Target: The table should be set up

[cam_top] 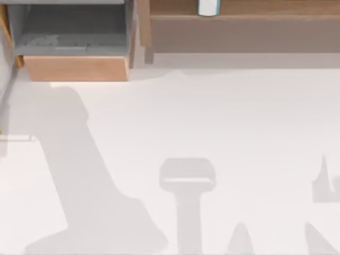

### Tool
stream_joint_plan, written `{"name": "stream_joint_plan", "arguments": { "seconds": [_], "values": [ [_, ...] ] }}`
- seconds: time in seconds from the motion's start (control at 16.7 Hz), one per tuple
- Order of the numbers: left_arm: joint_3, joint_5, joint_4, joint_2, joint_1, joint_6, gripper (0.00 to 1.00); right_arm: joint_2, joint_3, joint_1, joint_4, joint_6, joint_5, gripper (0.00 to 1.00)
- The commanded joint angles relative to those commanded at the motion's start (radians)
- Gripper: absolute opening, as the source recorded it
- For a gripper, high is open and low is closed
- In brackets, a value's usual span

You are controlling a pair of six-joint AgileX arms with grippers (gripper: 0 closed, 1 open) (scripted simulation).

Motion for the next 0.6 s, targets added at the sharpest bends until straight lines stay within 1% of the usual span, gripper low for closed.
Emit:
{"name": "stream_joint_plan", "arguments": {
  "seconds": [0.6],
  "values": [
    [-0.048,0.002,0.031,-0.014,0.009,0.009,1.00,0.000,0.000,0.000,0.000,0.000,0.000,1.00]
  ]
}}
